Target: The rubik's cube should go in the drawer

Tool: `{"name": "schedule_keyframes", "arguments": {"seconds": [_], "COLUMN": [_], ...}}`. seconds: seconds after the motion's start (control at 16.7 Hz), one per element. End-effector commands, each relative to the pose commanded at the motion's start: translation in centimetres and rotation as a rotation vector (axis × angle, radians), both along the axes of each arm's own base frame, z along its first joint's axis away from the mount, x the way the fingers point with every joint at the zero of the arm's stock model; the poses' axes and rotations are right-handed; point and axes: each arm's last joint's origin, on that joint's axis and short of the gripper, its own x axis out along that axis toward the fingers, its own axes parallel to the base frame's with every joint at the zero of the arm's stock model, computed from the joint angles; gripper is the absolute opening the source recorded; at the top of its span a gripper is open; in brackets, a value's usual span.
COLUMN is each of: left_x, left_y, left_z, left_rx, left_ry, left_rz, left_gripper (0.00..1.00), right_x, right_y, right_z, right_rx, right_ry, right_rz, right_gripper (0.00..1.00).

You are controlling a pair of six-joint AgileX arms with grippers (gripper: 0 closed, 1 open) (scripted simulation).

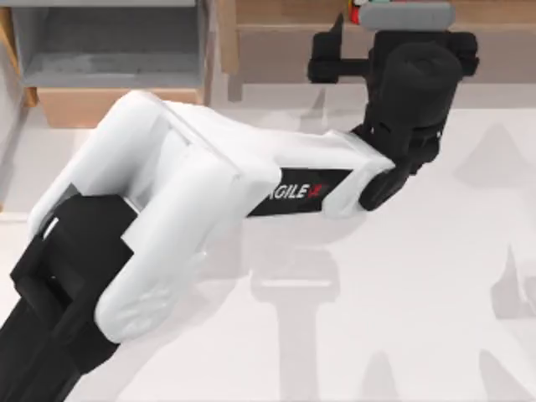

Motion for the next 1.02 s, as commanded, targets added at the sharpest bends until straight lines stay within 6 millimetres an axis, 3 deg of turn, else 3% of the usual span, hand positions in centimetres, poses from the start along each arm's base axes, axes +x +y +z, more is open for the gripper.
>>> {"name": "schedule_keyframes", "arguments": {"seconds": [0.66, 0.96, 1.02], "left_x": [5.5, 5.8, 5.8], "left_y": [-0.4, -0.3, -0.3], "left_z": [0.1, 0.1, 0.1], "left_rx": [-0.004, -0.003, -0.003], "left_ry": [-0.004, -0.003, -0.003], "left_rz": [-0.002, -0.002, -0.002], "left_gripper": [1.0, 1.0, 0.92], "right_x": [0.0, 0.0, 0.0], "right_y": [0.0, 0.0, 0.0], "right_z": [0.0, 0.0, 0.0], "right_rx": [0.0, 0.0, 0.0], "right_ry": [0.0, 0.0, 0.0], "right_rz": [0.0, 0.0, 0.0], "right_gripper": [1.0, 1.0, 1.0]}}
